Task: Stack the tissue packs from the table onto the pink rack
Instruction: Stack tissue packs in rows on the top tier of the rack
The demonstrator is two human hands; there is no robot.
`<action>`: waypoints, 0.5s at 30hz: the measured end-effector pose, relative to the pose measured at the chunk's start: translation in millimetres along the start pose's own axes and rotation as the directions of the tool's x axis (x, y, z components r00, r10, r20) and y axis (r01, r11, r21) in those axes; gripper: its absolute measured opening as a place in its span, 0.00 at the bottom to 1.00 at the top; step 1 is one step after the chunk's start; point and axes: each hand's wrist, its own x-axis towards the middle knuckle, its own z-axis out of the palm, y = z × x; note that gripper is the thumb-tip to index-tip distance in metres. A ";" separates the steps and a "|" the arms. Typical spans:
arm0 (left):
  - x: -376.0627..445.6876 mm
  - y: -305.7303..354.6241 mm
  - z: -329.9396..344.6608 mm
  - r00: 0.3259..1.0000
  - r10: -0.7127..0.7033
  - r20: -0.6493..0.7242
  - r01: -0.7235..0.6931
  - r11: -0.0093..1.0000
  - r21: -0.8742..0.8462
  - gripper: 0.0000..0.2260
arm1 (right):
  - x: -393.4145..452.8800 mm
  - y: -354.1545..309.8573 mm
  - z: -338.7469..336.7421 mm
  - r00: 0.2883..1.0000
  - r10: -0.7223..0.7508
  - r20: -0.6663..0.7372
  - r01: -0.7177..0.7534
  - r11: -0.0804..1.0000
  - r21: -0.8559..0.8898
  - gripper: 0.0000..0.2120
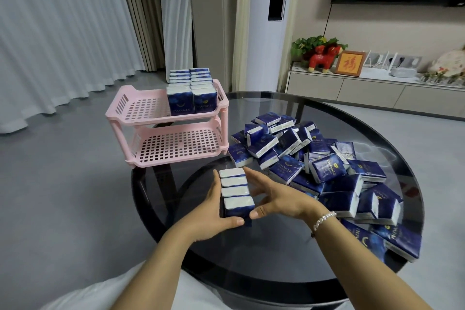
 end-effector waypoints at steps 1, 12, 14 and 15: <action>-0.5 0.5 0.6 1.000 -0.002 0.000 0.002 1.000 0.008 0.52 | 0.4 -0.5 -0.1 1.000 0.001 0.000 -0.001 1.000 -0.009 0.46; -6.9 15.6 -23.1 0.993 0.043 -0.110 -0.047 0.998 -0.038 0.47 | 10.7 -30.0 -5.2 0.993 -0.089 -0.078 0.083 0.994 -0.069 0.35; -10.3 24.2 -40.3 0.987 0.105 -0.125 -0.118 0.988 -0.104 0.44 | 14.1 -49.3 -10.1 0.989 -0.127 -0.070 0.120 0.989 -0.087 0.32; -11.7 27.8 -48.8 0.981 0.130 -0.141 -0.149 0.980 -0.132 0.44 | 16.2 -59.7 -12.7 0.988 -0.138 -0.065 0.132 0.987 -0.093 0.31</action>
